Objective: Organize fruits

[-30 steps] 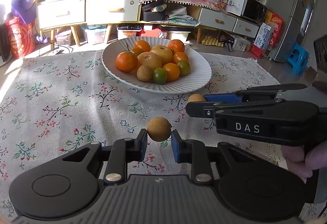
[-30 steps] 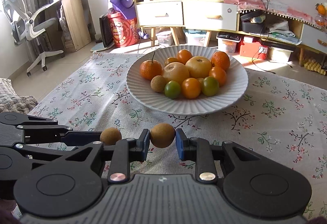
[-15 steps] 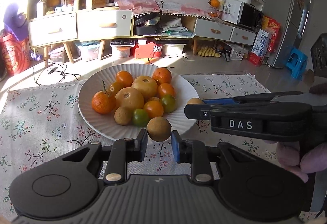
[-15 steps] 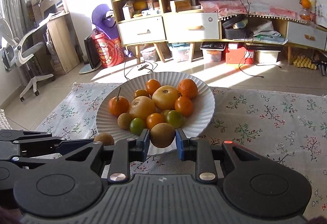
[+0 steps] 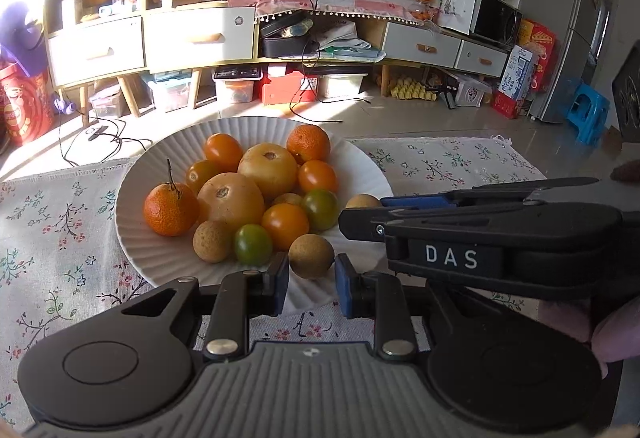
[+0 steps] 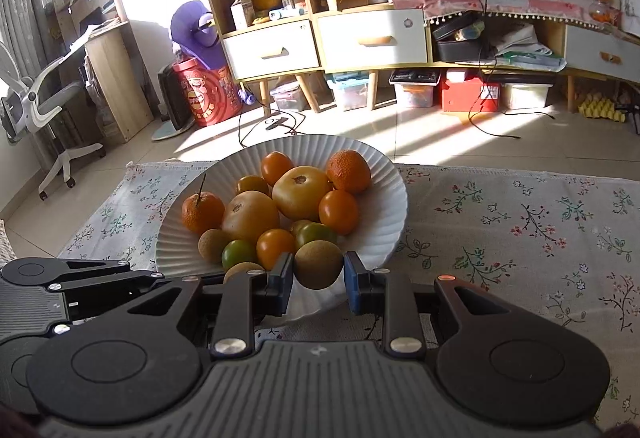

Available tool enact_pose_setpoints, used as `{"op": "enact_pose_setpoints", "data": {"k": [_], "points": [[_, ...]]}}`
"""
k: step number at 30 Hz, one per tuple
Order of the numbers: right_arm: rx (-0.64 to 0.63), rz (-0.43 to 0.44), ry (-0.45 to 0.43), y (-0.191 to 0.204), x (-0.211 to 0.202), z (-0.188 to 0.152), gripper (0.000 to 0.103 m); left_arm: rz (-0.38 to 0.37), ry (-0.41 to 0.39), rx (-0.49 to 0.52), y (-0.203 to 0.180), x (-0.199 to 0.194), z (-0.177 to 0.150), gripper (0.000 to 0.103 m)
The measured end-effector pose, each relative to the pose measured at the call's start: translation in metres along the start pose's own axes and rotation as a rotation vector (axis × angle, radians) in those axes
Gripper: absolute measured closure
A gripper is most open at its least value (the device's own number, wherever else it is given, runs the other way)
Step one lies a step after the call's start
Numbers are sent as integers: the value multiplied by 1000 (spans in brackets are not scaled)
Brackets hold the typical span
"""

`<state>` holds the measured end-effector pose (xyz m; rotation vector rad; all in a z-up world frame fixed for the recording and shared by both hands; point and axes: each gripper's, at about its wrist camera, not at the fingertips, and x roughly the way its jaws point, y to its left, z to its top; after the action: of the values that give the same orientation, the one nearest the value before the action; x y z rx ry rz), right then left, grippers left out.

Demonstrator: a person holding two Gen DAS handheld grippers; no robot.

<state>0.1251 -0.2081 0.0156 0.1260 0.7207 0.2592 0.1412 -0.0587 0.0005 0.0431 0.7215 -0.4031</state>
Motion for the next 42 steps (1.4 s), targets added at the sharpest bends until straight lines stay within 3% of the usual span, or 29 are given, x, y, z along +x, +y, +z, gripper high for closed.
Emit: {"op": "enact_pose_setpoints", "data": {"k": [8, 13, 21, 27, 34, 42], "points": [[7, -6, 8, -2, -1, 0, 77, 4, -2, -1, -1, -4, 0, 87], [20, 2, 4, 0, -4, 3, 75, 2, -6, 1, -1, -9, 1, 75], [17, -12, -11, 6, -17, 3, 48, 9, -15, -5, 2, -24, -3, 54], [1, -43, -4, 12, -29, -3, 35, 27, -9, -8, 6, -37, -12, 39], [-13, -80, 12, 22, -39, -11, 25, 61, 12, -17, 10, -51, -24, 20], [-48, -133, 50, 38, -50, -26, 16, 125, 76, -43, 21, -71, -43, 12]]}}
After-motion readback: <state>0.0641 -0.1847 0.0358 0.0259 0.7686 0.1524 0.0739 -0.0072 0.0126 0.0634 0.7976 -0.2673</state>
